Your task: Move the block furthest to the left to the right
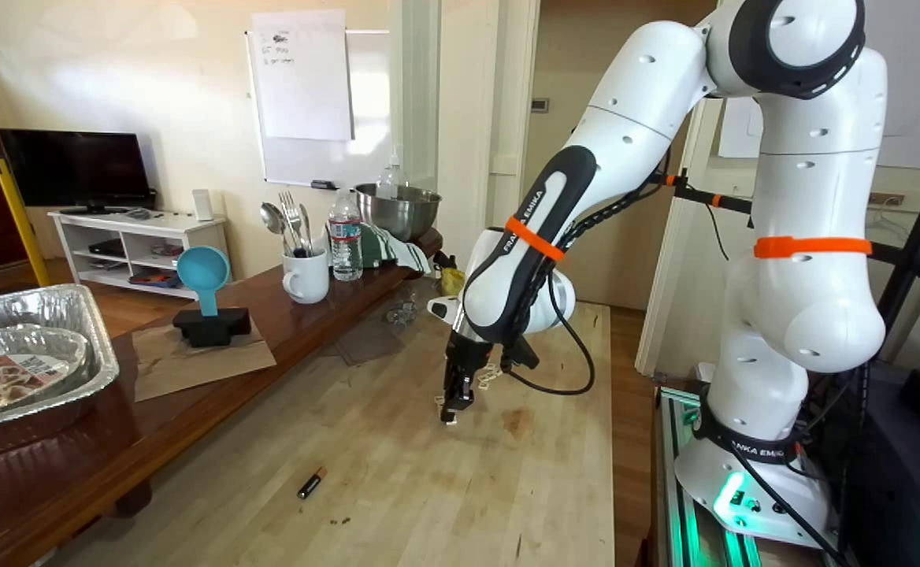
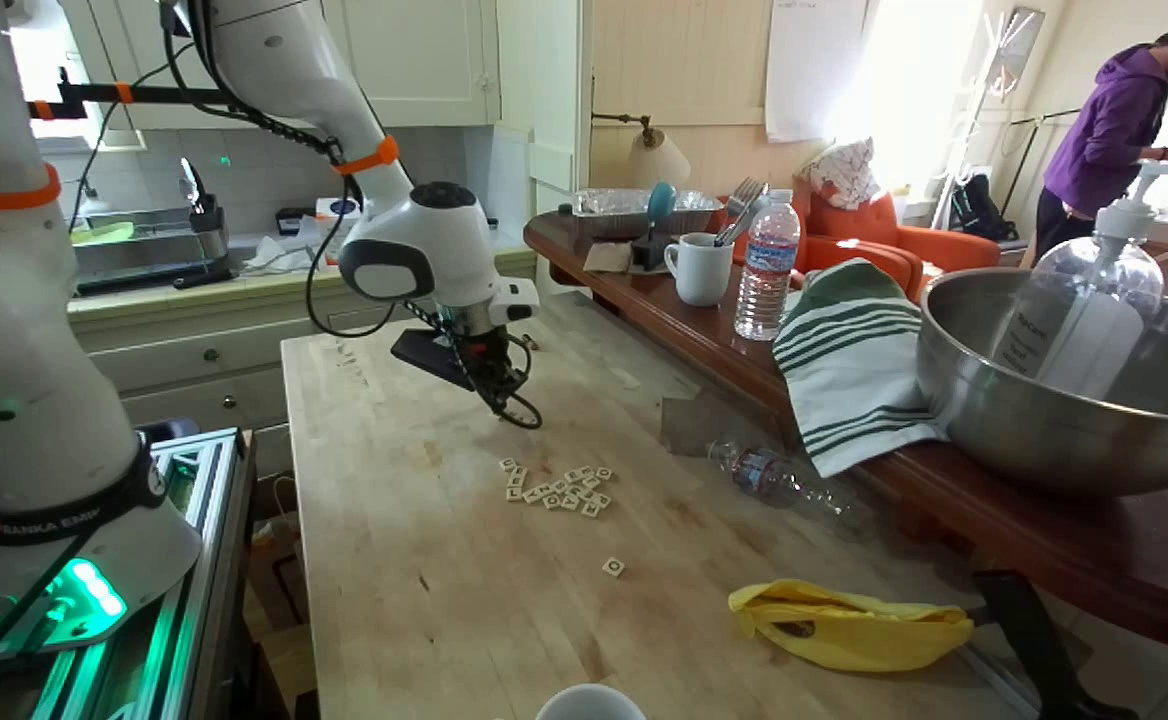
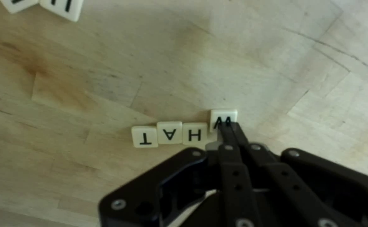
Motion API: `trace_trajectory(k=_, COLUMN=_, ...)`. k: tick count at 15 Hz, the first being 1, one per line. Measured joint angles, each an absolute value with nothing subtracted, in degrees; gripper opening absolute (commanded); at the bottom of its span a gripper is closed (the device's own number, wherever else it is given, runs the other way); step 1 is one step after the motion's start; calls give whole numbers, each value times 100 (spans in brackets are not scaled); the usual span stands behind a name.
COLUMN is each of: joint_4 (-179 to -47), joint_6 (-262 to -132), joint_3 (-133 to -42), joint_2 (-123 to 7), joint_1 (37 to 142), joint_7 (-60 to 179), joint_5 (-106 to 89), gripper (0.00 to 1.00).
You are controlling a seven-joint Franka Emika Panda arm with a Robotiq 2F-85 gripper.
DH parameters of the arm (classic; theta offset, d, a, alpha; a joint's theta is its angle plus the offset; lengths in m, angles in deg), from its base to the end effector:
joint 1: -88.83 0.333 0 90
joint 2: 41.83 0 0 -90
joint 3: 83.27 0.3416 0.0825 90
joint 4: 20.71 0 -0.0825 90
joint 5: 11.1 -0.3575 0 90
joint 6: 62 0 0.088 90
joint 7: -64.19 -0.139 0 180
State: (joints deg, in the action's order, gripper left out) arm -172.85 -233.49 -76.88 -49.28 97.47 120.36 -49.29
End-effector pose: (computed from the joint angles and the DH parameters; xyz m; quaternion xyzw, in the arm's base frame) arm 0.4253 0.0727 0.2317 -0.9486 -0.2882 -0.1211 0.0491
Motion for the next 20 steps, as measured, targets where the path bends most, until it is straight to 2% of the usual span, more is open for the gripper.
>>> trace_trajectory(k=6, joint_4=-17549, joint_6=-23349, joint_3=-7709, joint_2=-4730, joint_1=9538, joint_7=12433, joint_5=-5183, gripper=0)
trace_trajectory(k=15, joint_4=-17784, joint_6=-23351, joint_3=-8477, joint_2=-4556, joint_1=9023, joint_7=12874, joint_5=-5094, gripper=0)
trace_trajectory(k=20, joint_4=-17773, joint_6=-23345, joint_3=-8558, joint_2=-4529, joint_1=8954, joint_7=12937, joint_5=-5102, gripper=0)
